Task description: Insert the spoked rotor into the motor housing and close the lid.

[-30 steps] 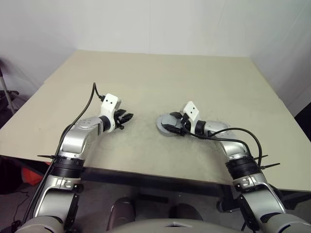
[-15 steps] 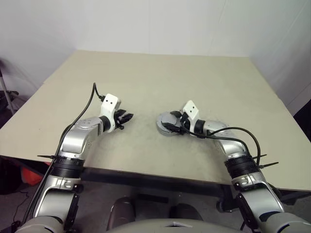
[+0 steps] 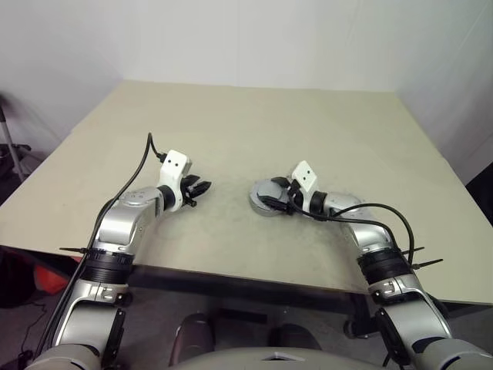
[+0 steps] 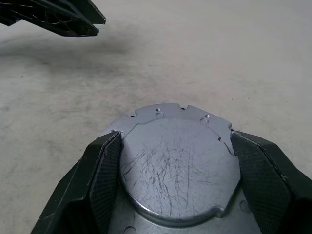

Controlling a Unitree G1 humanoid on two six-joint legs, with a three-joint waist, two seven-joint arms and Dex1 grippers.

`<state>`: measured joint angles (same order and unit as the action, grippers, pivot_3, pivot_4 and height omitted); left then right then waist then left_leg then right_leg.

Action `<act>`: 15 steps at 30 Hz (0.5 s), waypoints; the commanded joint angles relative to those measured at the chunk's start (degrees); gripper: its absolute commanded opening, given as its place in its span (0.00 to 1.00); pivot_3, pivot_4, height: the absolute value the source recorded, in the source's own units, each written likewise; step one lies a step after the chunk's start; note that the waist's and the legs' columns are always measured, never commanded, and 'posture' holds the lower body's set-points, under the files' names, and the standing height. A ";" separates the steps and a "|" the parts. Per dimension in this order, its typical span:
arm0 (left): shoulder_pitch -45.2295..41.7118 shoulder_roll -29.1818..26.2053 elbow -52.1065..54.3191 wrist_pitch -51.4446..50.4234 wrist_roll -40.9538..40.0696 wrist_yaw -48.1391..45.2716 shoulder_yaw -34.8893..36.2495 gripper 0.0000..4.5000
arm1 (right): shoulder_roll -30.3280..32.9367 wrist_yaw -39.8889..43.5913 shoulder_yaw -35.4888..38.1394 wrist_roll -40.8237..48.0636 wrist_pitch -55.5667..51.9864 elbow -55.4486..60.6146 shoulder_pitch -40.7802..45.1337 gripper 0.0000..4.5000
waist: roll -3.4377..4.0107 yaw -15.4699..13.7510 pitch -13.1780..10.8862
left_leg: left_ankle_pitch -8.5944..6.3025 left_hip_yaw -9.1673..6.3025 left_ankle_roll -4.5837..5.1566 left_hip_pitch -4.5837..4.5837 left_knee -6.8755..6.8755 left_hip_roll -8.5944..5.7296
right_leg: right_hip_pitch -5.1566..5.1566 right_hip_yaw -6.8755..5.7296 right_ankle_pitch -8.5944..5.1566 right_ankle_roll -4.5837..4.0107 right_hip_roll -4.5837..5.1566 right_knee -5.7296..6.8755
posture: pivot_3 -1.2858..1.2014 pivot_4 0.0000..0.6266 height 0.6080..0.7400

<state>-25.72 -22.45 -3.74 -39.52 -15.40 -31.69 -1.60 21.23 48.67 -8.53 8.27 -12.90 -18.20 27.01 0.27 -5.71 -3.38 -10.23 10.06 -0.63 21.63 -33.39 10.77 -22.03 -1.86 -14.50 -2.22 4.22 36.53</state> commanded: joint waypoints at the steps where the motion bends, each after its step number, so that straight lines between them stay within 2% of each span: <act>1: -0.66 -0.05 2.14 0.08 -0.28 0.12 0.56 0.47 | 0.54 0.85 -0.28 0.00 -0.79 0.79 -0.81 0.70 | -0.01 0.00 0.00 | -0.01 0.00 0.01 0.00 0.00 0.00 | 0.00 0.00 0.00 0.00 0.00 -0.01 | 0.52 0.00 1.00; 11: -1.12 0.13 1.89 -0.83 -0.76 0.25 1.08 0.47 | 0.19 -0.18 -1.34 -1.69 -0.18 -0.69 -0.74 0.70 | -0.01 0.03 0.01 | -0.02 0.00 0.03 0.01 0.00 0.00 | 0.01 0.00 0.00 0.00 0.00 -0.06 | 0.52 0.00 1.00; 13: -2.09 1.83 1.92 -3.08 -2.40 0.83 1.77 0.47 | 0.18 -0.17 -1.29 -1.80 -0.09 -1.07 -0.54 0.70 | -0.02 0.03 0.01 | -0.02 0.00 0.03 0.00 0.00 0.00 | 0.02 0.00 0.00 0.00 0.00 -0.07 | 0.52 0.00 1.00; 15: -4.04 6.07 1.43 -7.47 -5.83 2.30 3.05 0.47 | 0.13 -0.07 -1.19 -1.77 -0.04 -1.35 -0.29 0.70 | -0.04 -0.01 0.01 | -0.02 0.00 0.03 0.00 -0.01 -0.01 | 0.04 0.00 0.00 0.00 0.00 -0.07 | 0.52 0.00 1.00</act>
<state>-26.88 -18.62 -3.73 -44.20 -18.03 -30.43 0.08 21.21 48.56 -8.70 7.70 -12.54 -18.38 26.73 0.23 -5.72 -3.36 -10.25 10.06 -0.60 21.62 -33.42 10.76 -21.97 -1.86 -14.49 -2.22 4.23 36.47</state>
